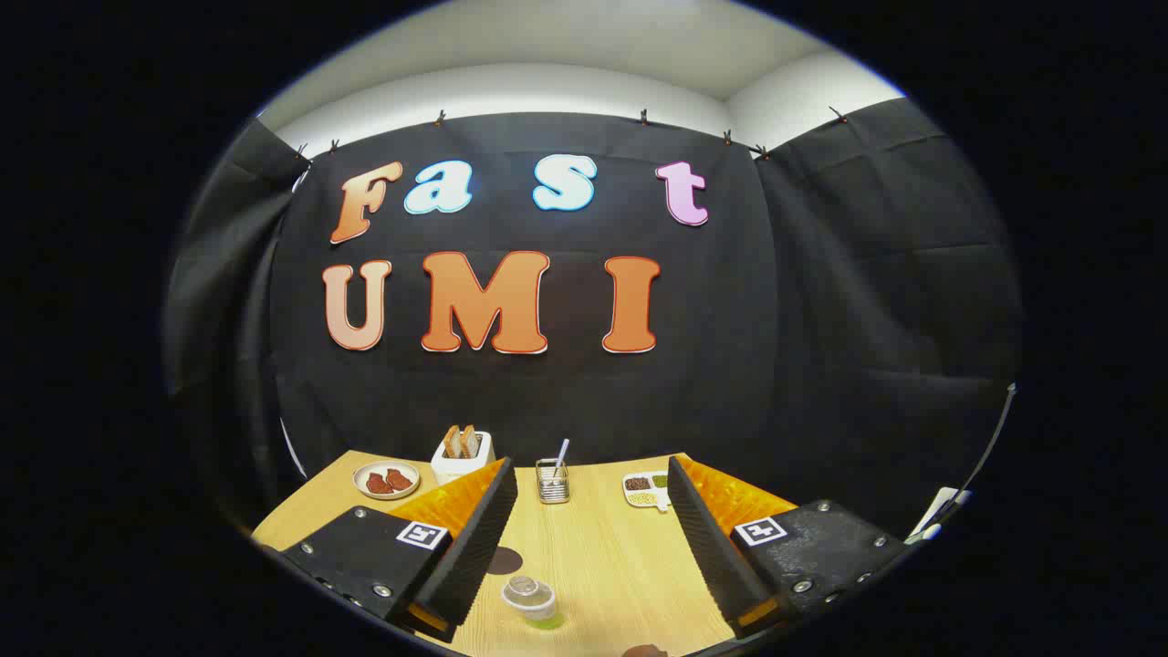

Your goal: Take the bottle from table, then pour the juice into the cup, finally place the bottle on the coaster

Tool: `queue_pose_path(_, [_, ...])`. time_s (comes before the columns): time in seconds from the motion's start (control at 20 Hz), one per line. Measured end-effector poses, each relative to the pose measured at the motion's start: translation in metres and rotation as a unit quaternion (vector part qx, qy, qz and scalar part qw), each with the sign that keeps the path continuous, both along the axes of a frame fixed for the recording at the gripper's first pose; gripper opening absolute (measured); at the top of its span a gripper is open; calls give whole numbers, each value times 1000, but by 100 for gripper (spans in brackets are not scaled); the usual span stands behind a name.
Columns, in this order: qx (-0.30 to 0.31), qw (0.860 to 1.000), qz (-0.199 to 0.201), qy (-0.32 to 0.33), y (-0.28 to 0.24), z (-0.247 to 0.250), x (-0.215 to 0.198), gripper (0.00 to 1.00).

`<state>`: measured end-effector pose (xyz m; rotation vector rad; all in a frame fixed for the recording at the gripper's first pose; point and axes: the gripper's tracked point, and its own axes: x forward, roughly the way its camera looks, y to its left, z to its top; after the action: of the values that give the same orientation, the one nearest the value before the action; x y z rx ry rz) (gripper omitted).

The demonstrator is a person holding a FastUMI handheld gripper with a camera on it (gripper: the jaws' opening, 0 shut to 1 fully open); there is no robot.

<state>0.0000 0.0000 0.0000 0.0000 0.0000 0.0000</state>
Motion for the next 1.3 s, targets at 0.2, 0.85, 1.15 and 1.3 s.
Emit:
queue_pose_path(0.2, [3,1000,-8,-8,-7,7,-5,98])
queue_pose_path(0.85, [-20,999,29,-17,32,6,2,98])
queue_pose_path(1.15, [-8,999,43,-3,44,-27,9,98])
queue_pose_path(1.3, [-9,999,47,-4,50,-39,15,98])
